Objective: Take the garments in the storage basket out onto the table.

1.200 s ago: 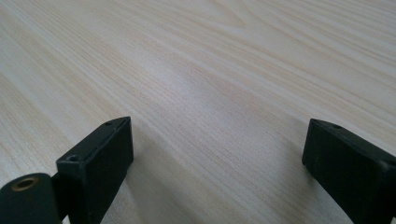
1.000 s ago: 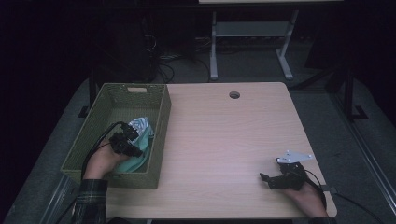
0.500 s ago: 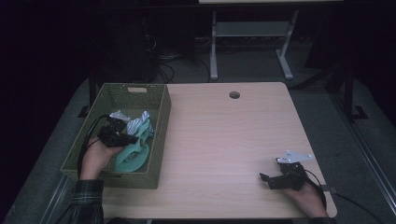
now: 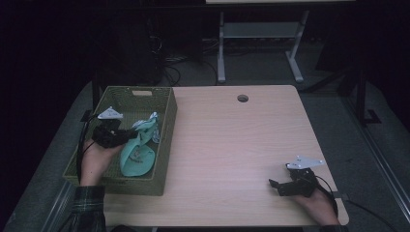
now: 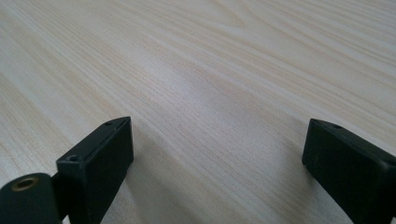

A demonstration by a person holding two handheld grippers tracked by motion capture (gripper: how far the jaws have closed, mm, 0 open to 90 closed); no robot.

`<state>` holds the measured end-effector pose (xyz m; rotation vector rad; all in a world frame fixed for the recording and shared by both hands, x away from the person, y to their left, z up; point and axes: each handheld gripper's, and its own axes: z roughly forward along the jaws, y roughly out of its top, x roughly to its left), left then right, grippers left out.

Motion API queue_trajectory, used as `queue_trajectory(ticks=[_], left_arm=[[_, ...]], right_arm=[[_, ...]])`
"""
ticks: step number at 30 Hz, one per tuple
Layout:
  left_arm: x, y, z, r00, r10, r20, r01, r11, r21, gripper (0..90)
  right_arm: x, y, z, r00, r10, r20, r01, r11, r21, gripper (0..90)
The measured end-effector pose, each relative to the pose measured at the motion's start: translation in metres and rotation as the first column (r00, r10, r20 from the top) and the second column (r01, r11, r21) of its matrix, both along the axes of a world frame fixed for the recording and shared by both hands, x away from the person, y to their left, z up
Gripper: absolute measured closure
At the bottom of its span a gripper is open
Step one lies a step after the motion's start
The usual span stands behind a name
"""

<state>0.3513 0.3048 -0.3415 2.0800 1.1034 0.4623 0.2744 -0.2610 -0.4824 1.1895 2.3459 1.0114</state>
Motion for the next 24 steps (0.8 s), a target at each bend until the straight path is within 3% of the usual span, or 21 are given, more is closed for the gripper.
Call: queue_trajectory(ticks=[8, 17, 22, 24], left_arm=[[-0.004, 0.006, 0.012, 0.9948, 0.034, 0.096, -0.027, 0.9969, -0.074, 87.7], [-0.010, 0.011, 0.032, 0.9758, 0.062, 0.210, -0.030, 0.9878, -0.153, 87.8], [-0.011, 0.012, 0.039, 0.9714, 0.059, 0.230, -0.014, 0.9818, -0.189, 87.8], [-0.012, 0.012, 0.044, 0.9693, 0.047, 0.241, 0.007, 0.9757, -0.219, 87.8]], right_arm=[[0.000, 0.000, 0.000, 1.0000, 0.000, 0.000, 0.000, 1.000, 0.000, 8.5], [0.000, 0.000, 0.000, 1.0000, 0.002, 0.004, -0.002, 1.000, -0.001, 8.5], [0.000, 0.000, 0.000, 1.0000, -0.001, 0.001, 0.001, 1.000, 0.000, 8.5], [0.000, 0.000, 0.000, 1.0000, -0.001, 0.001, 0.001, 1.000, 0.000, 8.5]])
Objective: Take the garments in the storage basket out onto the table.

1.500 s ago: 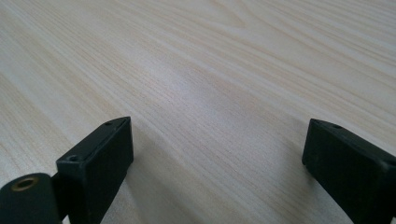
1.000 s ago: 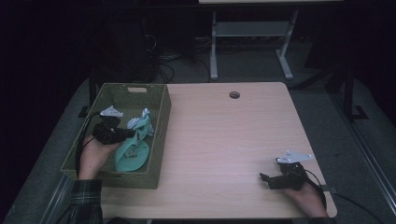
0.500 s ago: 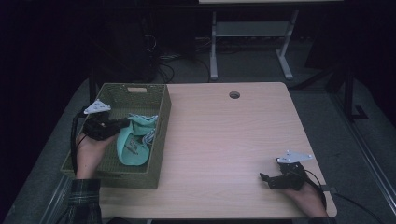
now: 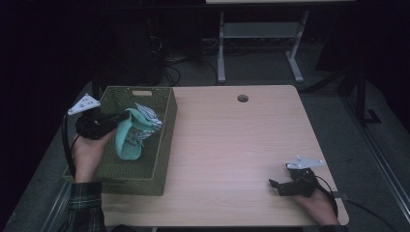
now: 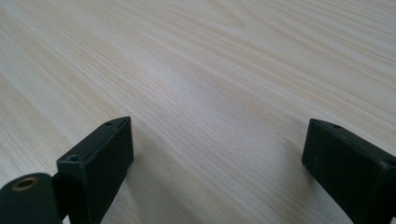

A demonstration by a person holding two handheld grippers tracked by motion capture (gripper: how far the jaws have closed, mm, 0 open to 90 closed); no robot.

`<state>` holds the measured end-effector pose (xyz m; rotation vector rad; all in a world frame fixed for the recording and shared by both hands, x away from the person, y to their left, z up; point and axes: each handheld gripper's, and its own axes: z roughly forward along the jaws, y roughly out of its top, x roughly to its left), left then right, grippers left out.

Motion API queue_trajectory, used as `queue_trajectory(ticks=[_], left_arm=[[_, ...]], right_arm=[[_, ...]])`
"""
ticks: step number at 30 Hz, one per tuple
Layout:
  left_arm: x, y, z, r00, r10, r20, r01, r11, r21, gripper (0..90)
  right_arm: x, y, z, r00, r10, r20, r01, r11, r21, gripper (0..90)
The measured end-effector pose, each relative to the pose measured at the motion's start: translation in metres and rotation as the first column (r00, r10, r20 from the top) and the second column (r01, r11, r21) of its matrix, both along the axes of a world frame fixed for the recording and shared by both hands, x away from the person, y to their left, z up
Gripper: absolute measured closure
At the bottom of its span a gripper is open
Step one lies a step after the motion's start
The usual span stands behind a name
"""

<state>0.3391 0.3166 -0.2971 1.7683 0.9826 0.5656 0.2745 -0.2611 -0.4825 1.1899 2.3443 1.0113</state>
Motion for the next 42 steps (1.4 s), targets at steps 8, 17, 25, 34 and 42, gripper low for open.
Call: queue_trajectory(ticks=[8, 17, 25, 34, 42], left_arm=[[-0.006, -0.009, 0.022, 0.9963, -0.059, 0.063, 0.063, 0.9959, -0.065, 87.9], [-0.014, -0.018, 0.037, 0.9884, -0.073, 0.133, 0.087, 0.9908, -0.104, 87.9], [-0.023, -0.023, 0.051, 0.9756, -0.089, 0.201, 0.120, 0.9817, -0.148, 88.0], [-0.021, -0.044, 0.055, 0.9696, -0.148, 0.195, 0.179, 0.9720, -0.153, 87.9], [-0.015, -0.067, 0.055, 0.9609, -0.201, 0.191, 0.230, 0.9622, -0.145, 88.0]], right_arm=[[0.000, 0.000, 0.000, 1.0000, 0.000, 0.000, 0.000, 1.000, 0.000, 8.5], [0.000, 0.000, 0.000, 1.0000, 0.000, 0.000, 0.000, 1.000, -0.001, 8.5], [0.000, 0.000, 0.000, 1.0000, 0.000, 0.001, 0.000, 1.000, -0.002, 8.5], [0.000, 0.000, 0.000, 1.0000, 0.000, 0.000, 0.000, 1.000, -0.001, 8.5], [0.000, 0.000, 0.000, 1.0000, 0.000, 0.001, 0.000, 1.000, -0.001, 8.6]])
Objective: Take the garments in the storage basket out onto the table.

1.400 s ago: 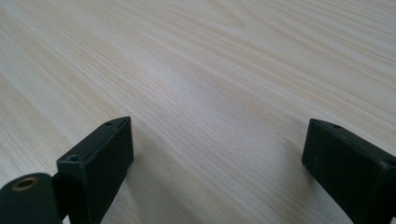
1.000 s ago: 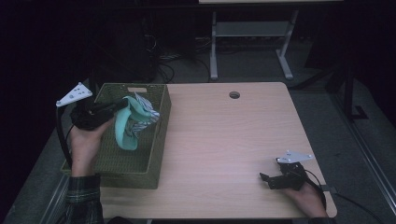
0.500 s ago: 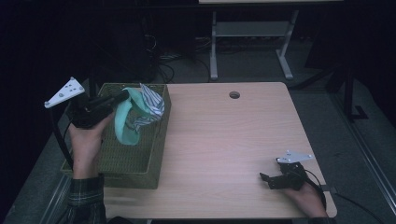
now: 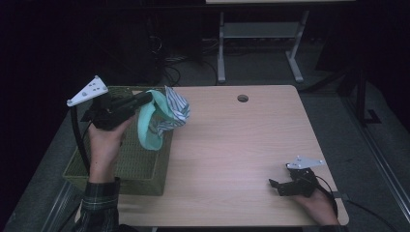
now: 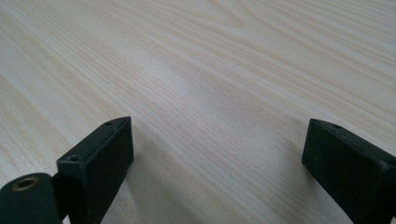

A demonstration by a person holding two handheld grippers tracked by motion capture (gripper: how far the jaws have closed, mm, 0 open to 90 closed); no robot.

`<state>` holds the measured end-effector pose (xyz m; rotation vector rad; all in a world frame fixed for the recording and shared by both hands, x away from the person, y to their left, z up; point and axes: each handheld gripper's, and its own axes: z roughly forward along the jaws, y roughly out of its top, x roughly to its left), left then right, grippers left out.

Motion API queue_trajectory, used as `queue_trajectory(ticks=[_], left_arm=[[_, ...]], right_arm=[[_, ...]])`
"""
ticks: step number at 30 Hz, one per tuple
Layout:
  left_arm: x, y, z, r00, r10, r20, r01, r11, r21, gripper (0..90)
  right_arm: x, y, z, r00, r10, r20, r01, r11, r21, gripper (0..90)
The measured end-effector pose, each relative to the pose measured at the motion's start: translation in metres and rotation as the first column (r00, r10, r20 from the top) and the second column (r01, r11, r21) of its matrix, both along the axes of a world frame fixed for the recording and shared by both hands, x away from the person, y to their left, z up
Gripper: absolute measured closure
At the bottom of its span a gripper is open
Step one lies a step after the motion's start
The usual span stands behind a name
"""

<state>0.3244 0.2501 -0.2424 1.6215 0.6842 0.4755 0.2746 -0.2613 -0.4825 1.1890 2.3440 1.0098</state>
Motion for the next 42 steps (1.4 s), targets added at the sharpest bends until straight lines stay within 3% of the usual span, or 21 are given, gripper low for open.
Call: queue_trajectory(ticks=[14, 31, 42], left_arm=[[0.006, -0.031, -0.003, 0.9979, -0.063, -0.011, 0.063, 0.9978, 0.019, 87.9], [0.010, -0.076, -0.014, 0.9873, -0.152, -0.044, 0.155, 0.9863, 0.058, 88.0], [0.008, -0.110, -0.028, 0.9718, -0.223, -0.077, 0.230, 0.9686, 0.096, 87.9]], right_arm=[[0.000, 0.000, 0.000, 1.0000, -0.001, -0.001, 0.001, 1.000, 0.000, 8.6], [0.000, 0.000, 0.000, 1.0000, 0.000, 0.000, 0.000, 1.000, 0.000, 8.5], [0.000, 0.000, 0.000, 1.0000, 0.000, -0.001, 0.000, 1.000, 0.000, 8.6]])
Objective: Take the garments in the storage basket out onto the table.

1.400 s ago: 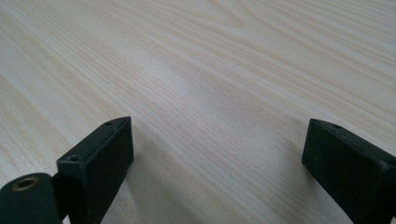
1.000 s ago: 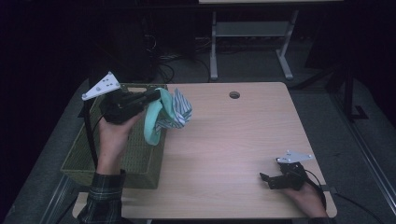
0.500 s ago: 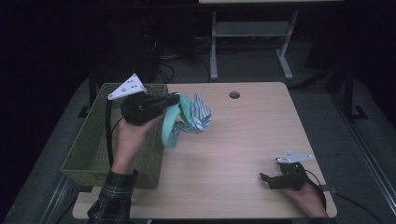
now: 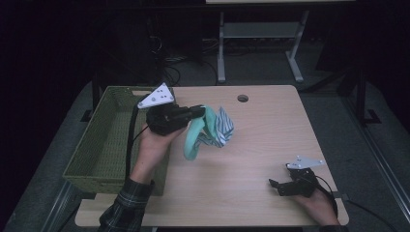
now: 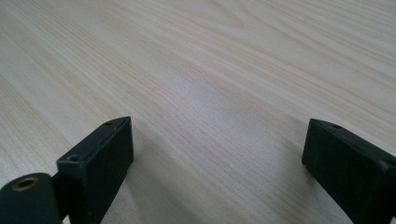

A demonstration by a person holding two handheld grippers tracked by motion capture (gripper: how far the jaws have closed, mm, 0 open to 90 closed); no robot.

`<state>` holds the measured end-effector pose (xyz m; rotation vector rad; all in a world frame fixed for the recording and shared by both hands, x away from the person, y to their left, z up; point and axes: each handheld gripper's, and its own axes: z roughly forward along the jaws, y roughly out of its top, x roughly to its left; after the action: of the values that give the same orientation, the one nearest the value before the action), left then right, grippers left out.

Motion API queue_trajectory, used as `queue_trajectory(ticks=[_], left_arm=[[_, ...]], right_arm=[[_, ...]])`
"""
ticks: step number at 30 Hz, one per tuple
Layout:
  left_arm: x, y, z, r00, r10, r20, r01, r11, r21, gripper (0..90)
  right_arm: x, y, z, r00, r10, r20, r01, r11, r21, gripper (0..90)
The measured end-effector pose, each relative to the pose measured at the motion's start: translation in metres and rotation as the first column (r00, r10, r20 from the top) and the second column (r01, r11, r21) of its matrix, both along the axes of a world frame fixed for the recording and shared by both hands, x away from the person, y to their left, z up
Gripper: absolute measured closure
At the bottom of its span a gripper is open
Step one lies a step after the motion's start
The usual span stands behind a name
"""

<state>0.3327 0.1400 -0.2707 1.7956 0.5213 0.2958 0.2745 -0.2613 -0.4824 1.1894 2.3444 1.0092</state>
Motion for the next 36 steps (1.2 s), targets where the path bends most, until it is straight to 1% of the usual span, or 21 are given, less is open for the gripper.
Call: queue_trajectory(ticks=[5, 8, 14, 15, 17, 19, 21, 23, 26, 27, 28, 29, 30, 31, 32, 36], left_arm=[[-0.001, -0.012, -0.007, 0.9993, -0.034, -0.017, 0.034, 0.9994, -0.001, 87.9], [-0.001, -0.021, -0.012, 0.9984, -0.048, -0.029, 0.048, 0.9987, 0.014, 87.9], [-0.004, -0.036, -0.019, 0.9971, -0.069, -0.031, 0.070, 0.9972, 0.027, 87.9], [-0.004, -0.036, -0.019, 0.9971, -0.069, -0.031, 0.070, 0.9972, 0.027, 87.9], [-0.005, -0.042, -0.023, 0.9964, -0.079, -0.031, 0.080, 0.9959, 0.043, 87.9], [-0.006, -0.047, -0.026, 0.9958, -0.085, -0.034, 0.087, 0.9950, 0.049, 87.9], [-0.007, -0.052, -0.029, 0.9956, -0.087, -0.035, 0.089, 0.9945, 0.056, 87.9], [-0.008, -0.056, -0.033, 0.9953, -0.086, -0.044, 0.088, 0.9947, 0.051, 88.0], [-0.008, -0.063, -0.042, 0.9954, -0.080, -0.052, 0.084, 0.9946, 0.061, 88.0], [-0.008, -0.063, -0.042, 0.9954, -0.080, -0.052, 0.084, 0.9946, 0.061, 88.0], [-0.009, -0.070, -0.049, 0.9950, -0.075, -0.065, 0.080, 0.9945, 0.068, 88.0], [-0.010, -0.073, -0.052, 0.9947, -0.074, -0.071, 0.079, 0.9943, 0.071, 88.0], [-0.010, -0.076, -0.055, 0.9945, -0.073, -0.076, 0.078, 0.9940, 0.076, 88.0], [-0.010, -0.076, -0.055, 0.9945, -0.073, -0.076, 0.078, 0.9940, 0.076, 88.0], [-0.011, -0.081, -0.061, 0.9940, -0.069, -0.085, 0.075, 0.9943, 0.076, 88.0], [-0.014, -0.088, -0.070, 0.9923, -0.068, -0.103, 0.076, 0.9940, 0.078, 88.0]], right_arm=[[0.000, 0.000, 0.000, 1.0000, -0.001, -0.001, 0.001, 1.000, 0.001, 8.5], [0.000, 0.000, 0.000, 1.0000, 0.000, 0.000, 0.000, 1.000, 0.001, 8.6], [0.000, 0.000, 0.000, 1.0000, 0.000, -0.001, 0.000, 1.000, 0.001, 8.6], [0.000, 0.000, 0.000, 1.0000, 0.000, -0.001, 0.000, 1.000, 0.001, 8.6], [0.000, 0.000, 0.000, 1.0000, 0.000, 0.000, 0.000, 1.000, 0.001, 8.5], [0.000, 0.000, 0.000, 1.0000, 0.000, 0.000, 0.000, 1.000, 0.001, 8.6], [0.000, 0.000, 0.000, 1.0000, 0.000, 0.000, 0.000, 1.000, 0.001, 8.6], [0.000, 0.000, 0.000, 1.0000, 0.000, 0.000, 0.000, 1.000, 0.001, 8.6], [0.000, 0.000, 0.000, 1.0000, 0.001, -0.001, -0.001, 1.000, 0.002, 8.5], [0.000, 0.000, 0.000, 1.0000, 0.001, -0.001, -0.001, 1.000, 0.002, 8.5], [0.000, 0.000, 0.000, 1.0000, 0.002, -0.001, -0.002, 1.000, 0.002, 8.5], [0.000, 0.000, 0.000, 1.0000, 0.000, -0.002, 0.000, 1.000, 0.003, 8.5], [0.000, 0.000, 0.000, 1.0000, 0.002, -0.001, -0.002, 1.000, 0.002, 8.5], [0.000, 0.000, 0.000, 1.0000, 0.001, -0.002, -0.001, 1.000, 0.003, 8.5], [0.000, 0.000, 0.000, 1.0000, 0.000, -0.002, 0.000, 1.000, 0.003, 8.5], [0.001, 0.000, 0.000, 0.9999, 0.010, -0.008, -0.009, 1.000, 0.006, 8.3]])
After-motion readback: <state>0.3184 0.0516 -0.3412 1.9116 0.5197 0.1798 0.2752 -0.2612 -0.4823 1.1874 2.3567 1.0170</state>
